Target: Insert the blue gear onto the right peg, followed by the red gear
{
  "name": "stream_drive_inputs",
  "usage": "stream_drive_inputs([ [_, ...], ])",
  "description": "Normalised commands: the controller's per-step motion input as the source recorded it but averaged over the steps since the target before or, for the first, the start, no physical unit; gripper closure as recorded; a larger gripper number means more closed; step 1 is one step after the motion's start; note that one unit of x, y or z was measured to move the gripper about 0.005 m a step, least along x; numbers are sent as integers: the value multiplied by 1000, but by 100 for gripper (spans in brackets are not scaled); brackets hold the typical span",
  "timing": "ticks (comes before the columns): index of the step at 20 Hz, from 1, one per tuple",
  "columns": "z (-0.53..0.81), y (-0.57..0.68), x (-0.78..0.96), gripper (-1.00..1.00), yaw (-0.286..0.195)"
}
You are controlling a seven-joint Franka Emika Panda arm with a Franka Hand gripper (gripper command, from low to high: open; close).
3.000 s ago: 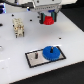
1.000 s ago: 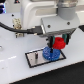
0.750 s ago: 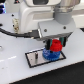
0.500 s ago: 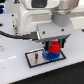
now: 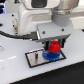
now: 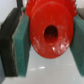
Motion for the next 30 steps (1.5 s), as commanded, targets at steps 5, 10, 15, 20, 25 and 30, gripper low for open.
stream_drive_inputs([
  [5, 256, -19, 116, 100, 0],
  [10, 104, -78, 170, 100, 0],
  [15, 7, -123, 275, 100, 0],
  [20, 22, -55, 210, 100, 0],
  [25, 29, -9, 236, 100, 0],
  [30, -8, -60, 172, 100, 0],
])
